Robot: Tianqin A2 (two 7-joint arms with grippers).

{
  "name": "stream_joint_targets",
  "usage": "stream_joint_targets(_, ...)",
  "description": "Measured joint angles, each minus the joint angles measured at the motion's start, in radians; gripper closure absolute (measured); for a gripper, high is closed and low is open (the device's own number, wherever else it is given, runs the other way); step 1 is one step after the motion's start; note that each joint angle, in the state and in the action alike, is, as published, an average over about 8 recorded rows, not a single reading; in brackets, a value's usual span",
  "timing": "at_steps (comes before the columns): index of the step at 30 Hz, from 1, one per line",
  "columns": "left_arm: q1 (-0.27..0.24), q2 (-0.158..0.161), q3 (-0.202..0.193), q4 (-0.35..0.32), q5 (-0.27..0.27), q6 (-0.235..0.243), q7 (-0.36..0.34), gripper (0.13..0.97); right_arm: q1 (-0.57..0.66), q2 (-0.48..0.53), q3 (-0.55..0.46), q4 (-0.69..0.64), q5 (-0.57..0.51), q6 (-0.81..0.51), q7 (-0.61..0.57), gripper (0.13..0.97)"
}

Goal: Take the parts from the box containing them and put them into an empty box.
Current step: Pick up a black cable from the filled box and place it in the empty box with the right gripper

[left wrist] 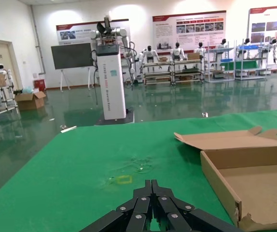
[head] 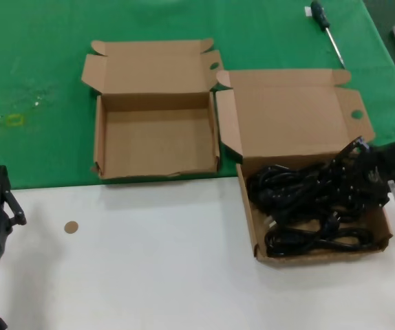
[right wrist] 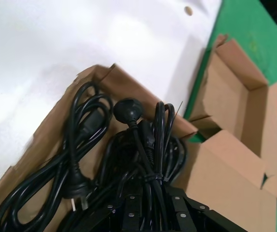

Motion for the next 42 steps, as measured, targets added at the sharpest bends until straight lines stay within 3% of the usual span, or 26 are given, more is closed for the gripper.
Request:
stream_joint_targets(10, 0.000, 0.000, 0.000, 0.000, 0.000, 0.000, 0.000, 0.945, 0.004, -0.025, 0.030, 0.067, 0.082, -0.028, 0.150, 0.876)
stream_joint_targets(22, 0.000, 0.000, 0.000, 0.000, 0.000, 0.000, 0.000, 0.945, 0.078, -0.210, -0.015, 0.072, 0.054, 0.071, 0.274, 0.877)
stream_joint_targets(31, 0.000, 0.000, 0.000, 0.000, 0.000, 0.000, 0.000, 0.945, 0.150, -0.378, -0.074, -0.068, -0.004, 0.163, 0.270, 0.877)
stream_joint_targets(42, 0.000, 0.000, 0.000, 0.000, 0.000, 0.000, 0.000, 0.945, 0.240, -0.559, -0.109, -0.332, -0.043, 0.275, 0.157, 0.878)
